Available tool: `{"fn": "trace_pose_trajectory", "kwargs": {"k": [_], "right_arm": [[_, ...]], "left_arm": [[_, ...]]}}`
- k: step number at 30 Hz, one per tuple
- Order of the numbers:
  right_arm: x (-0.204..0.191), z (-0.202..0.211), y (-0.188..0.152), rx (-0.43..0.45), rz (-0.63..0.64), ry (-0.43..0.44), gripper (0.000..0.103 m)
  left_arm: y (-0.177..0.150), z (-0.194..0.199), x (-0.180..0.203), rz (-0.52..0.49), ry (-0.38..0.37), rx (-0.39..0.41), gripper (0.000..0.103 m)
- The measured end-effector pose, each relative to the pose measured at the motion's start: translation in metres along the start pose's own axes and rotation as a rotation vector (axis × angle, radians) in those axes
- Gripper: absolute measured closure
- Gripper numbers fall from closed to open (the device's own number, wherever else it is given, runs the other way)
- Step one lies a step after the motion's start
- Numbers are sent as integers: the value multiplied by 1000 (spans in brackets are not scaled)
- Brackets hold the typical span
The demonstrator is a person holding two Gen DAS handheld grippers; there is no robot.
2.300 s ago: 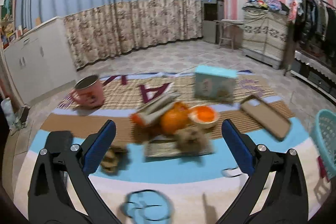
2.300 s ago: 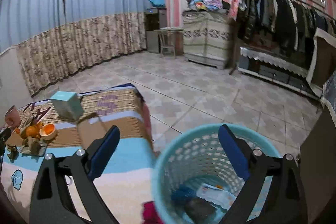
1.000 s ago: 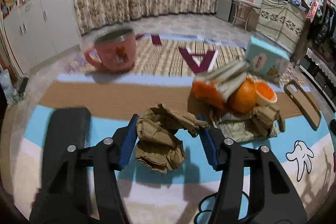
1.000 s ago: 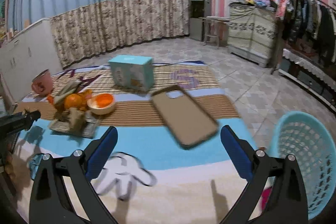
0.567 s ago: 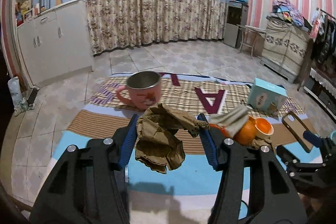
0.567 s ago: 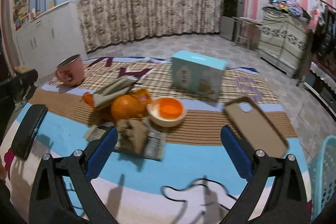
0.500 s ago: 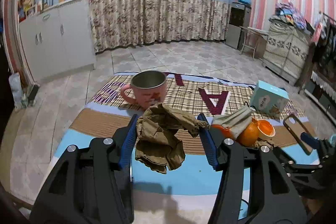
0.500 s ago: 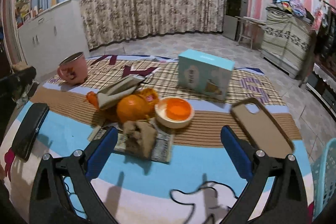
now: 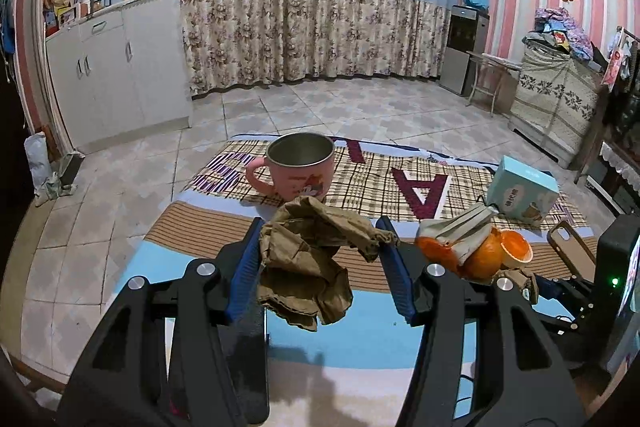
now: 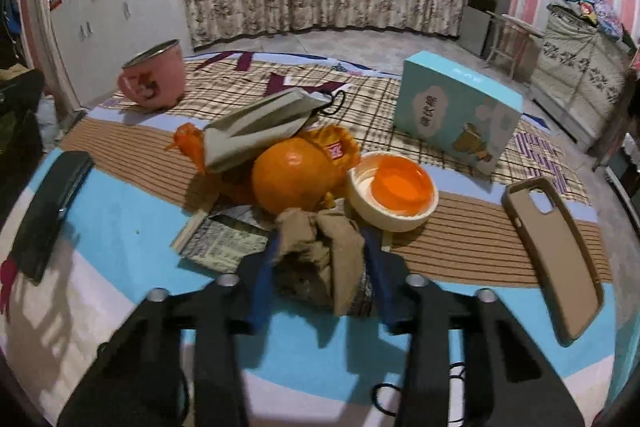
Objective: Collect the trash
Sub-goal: 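Close both tools on the crumpled brown paper and lift it, then carry the brown paper with both tools over the blue basket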
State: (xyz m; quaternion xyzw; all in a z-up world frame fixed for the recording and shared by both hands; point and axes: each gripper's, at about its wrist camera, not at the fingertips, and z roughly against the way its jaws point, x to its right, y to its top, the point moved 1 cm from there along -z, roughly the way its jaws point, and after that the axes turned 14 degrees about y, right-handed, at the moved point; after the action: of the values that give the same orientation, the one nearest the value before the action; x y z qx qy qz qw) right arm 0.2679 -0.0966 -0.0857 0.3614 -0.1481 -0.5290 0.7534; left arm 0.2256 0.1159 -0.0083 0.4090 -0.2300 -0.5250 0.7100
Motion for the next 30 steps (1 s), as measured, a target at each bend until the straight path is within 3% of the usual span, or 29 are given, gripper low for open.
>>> {"fn": "trace_pose_trajectory", "kwargs": {"k": [8, 16, 23, 30], "right_arm": [[17, 64, -1, 130, 4, -54, 63], [68, 150, -13, 228, -68, -197, 63], [110, 213, -42, 286, -151, -332, 63], [158, 246, -68, 344, -273, -378, 63]], "left_arm": [[3, 17, 19, -20, -31, 31, 48], [6, 44, 56, -36, -136, 60, 48], [1, 63, 85, -63, -181, 81, 48], [-7, 73, 108, -105, -200, 90, 48]]}}
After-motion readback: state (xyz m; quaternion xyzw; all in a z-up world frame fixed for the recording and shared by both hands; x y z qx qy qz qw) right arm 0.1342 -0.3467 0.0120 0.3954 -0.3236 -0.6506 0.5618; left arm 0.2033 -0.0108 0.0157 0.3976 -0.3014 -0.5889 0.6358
